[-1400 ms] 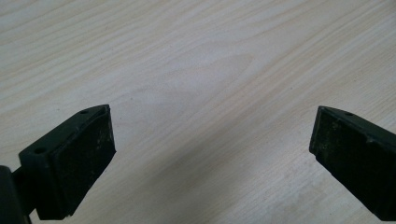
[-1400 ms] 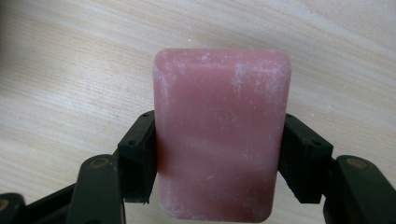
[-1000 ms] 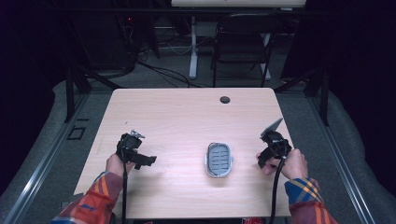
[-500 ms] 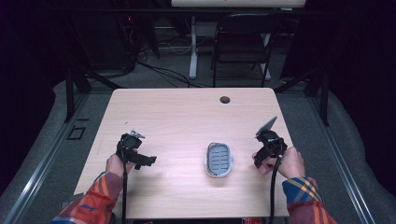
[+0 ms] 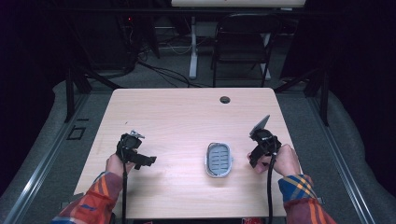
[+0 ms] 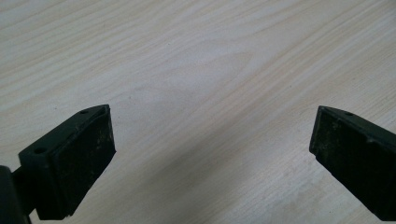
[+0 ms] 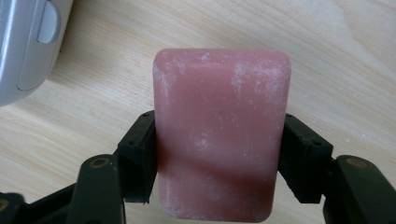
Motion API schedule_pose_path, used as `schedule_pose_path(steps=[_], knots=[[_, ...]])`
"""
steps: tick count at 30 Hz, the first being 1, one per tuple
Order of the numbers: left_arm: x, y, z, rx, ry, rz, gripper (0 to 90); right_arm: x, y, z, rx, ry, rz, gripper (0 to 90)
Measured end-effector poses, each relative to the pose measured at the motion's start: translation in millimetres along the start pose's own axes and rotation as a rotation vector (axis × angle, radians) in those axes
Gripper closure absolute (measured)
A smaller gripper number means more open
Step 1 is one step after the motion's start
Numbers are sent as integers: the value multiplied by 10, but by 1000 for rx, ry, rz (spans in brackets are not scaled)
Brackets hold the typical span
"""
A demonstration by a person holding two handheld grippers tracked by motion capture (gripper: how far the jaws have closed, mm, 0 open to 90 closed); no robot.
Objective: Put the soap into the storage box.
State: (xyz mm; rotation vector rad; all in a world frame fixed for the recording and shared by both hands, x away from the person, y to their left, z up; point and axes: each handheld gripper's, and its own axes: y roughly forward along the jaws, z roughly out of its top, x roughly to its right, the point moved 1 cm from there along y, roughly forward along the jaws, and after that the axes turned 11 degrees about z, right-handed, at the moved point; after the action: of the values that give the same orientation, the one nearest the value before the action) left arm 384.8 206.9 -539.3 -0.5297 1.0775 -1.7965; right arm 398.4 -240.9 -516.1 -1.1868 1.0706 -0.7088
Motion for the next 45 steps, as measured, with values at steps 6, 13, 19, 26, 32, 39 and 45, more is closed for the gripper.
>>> schedule_pose_path(steps=[6, 13, 19, 26, 32, 39, 45], knots=[[10, -10, 0, 5, 1, 1, 2, -96, -19, 62, -24, -36, -6, 373], [14, -12, 3, 18, -4, 1, 2, -193, -20, 103, -29, -63, -9, 373], [20, 8, 10, 13, -5, 0, 2, -245, -66, 150, -26, -65, -3, 373], [30, -20, 8, 22, -1, 2, 2, -306, -174, 187, -28, -78, -12, 373], [41, -10, 16, 25, 6, 5, 2, -416, -239, 240, -25, -92, -17, 373], [40, -17, 20, 30, 9, 11, 2, -520, -265, 321, -12, -108, -26, 373], [41, -15, 21, 30, 10, 11, 3, -593, -251, 373, -16, -108, -26, 373]])
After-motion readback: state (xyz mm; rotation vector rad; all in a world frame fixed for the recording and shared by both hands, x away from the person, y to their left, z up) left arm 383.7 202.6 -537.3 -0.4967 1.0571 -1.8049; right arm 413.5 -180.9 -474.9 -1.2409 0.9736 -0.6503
